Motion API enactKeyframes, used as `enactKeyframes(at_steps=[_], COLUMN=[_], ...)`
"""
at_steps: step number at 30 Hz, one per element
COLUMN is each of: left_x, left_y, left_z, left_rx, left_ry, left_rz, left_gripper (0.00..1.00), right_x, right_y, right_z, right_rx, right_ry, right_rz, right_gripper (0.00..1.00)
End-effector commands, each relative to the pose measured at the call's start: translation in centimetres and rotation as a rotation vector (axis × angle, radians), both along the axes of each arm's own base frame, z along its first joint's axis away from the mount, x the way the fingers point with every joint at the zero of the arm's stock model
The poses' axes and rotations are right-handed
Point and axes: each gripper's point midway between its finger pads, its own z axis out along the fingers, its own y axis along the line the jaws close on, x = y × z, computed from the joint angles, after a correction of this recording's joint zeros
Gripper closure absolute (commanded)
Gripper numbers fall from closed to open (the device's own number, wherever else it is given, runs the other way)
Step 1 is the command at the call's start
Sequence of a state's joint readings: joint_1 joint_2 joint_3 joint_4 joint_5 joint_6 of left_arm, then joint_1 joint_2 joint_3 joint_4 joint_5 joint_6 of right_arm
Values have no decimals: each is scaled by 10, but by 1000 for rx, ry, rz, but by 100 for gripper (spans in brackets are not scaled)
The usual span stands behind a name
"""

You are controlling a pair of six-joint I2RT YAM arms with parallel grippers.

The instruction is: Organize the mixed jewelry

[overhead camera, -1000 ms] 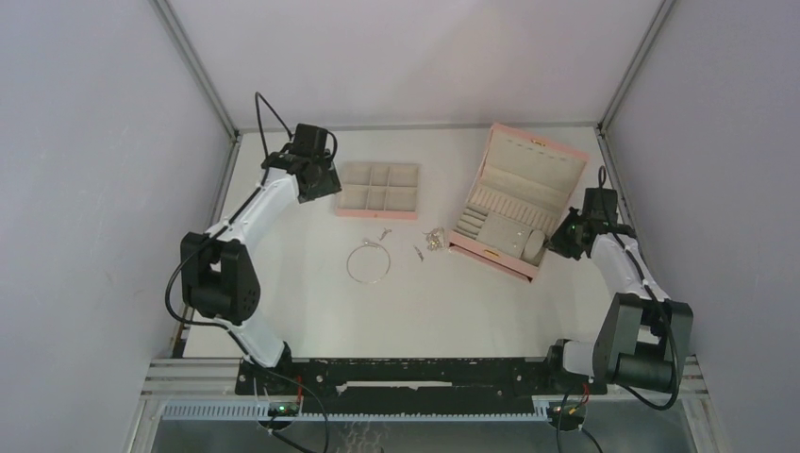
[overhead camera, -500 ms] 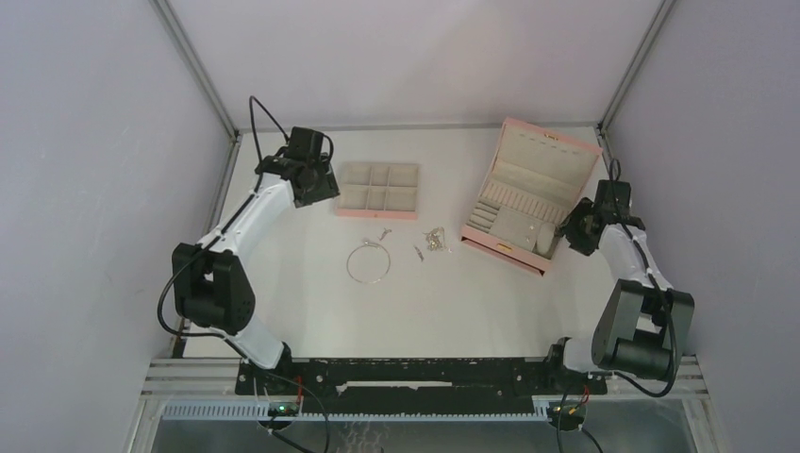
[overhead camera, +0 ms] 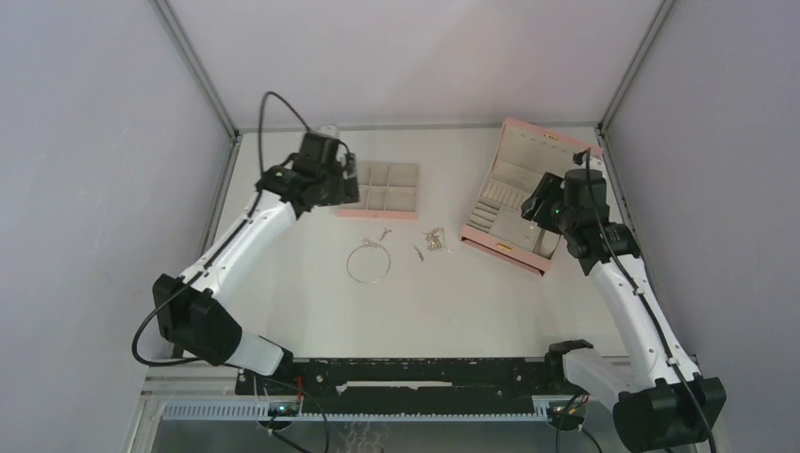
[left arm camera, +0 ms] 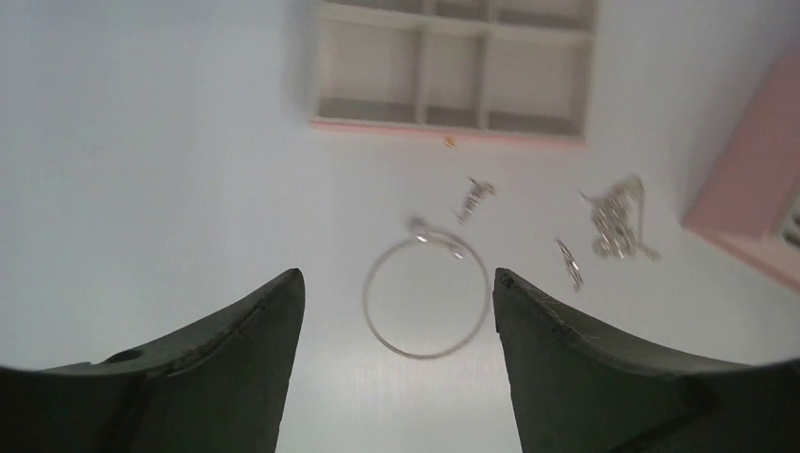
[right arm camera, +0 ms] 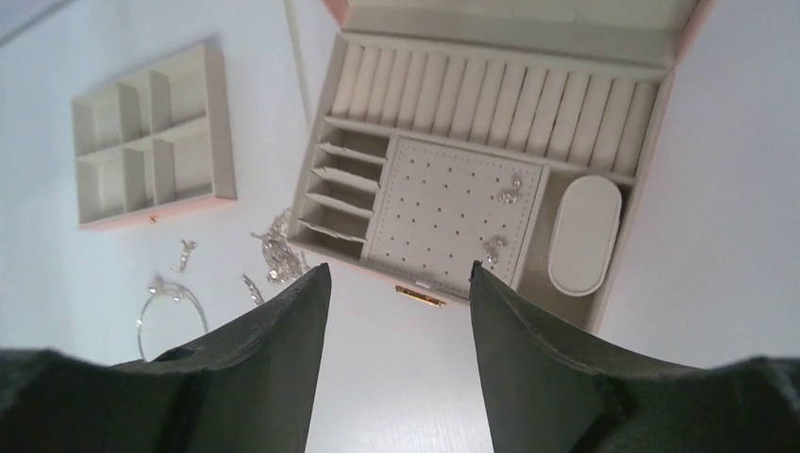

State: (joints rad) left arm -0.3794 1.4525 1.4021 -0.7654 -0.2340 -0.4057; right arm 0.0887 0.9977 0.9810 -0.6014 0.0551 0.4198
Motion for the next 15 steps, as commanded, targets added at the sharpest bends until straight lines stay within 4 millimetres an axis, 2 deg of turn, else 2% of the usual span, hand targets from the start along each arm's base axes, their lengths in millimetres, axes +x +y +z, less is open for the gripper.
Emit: enactKeyframes(at_steps=[1,4,8,12,15], left_x=[-20,-17,-6,8,14], left_y=[-77,-126,-176,-216,-233], left_z=[-13,-39,-60,-74,-94], left_rx=[56,80,64,44,29], left_ry=[12,26,71,118,170], left_rz=[-231,-303,-383,-416,-417], left_gripper=[21,21,23,25,27], right_x=[-3,-1,-4,-9,-15], right_y=[0,-7,-26,-43,-50], right_z=[-13,-12,-8,-1,0], right_rx=[-5,-8,11,32,33], right_ry=[60,55,45,28,31], right_rz=[-66,-82,-139,-176,-188], right_gripper=[35,35,34,34,34])
